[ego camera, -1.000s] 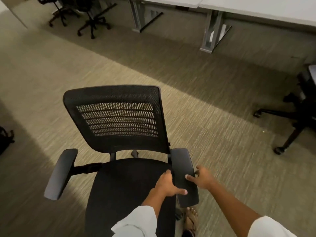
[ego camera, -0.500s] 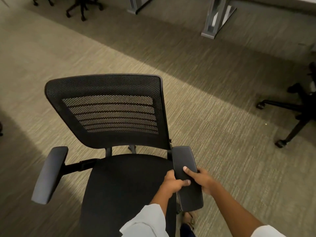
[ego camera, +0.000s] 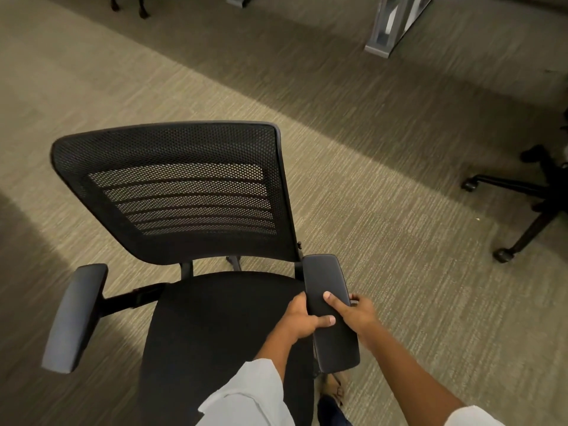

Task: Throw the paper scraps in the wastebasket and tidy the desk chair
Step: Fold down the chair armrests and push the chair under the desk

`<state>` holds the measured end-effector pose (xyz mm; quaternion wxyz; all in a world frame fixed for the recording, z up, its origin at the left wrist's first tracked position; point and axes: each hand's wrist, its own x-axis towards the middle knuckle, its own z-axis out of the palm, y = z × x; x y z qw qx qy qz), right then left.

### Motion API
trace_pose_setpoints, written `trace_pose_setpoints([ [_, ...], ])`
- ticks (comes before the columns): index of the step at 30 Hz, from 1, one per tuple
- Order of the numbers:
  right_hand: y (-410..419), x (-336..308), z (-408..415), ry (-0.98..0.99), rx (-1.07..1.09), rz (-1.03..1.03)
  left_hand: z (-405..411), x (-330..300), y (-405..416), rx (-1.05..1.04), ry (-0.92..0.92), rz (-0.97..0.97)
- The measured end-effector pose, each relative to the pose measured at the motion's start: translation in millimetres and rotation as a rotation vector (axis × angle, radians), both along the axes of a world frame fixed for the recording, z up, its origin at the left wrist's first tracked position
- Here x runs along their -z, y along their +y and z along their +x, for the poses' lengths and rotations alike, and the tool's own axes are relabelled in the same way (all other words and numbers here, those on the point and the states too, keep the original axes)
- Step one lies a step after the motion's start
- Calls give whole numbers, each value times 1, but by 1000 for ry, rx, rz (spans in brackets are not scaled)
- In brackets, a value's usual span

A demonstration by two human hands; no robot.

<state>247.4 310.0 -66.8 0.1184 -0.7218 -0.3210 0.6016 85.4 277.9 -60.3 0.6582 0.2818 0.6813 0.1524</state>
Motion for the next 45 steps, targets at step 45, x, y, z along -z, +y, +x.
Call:
trace_pose_setpoints([
  [45,2,92,-8,-133,-116,7,-46,53,-48,144,551,4],
])
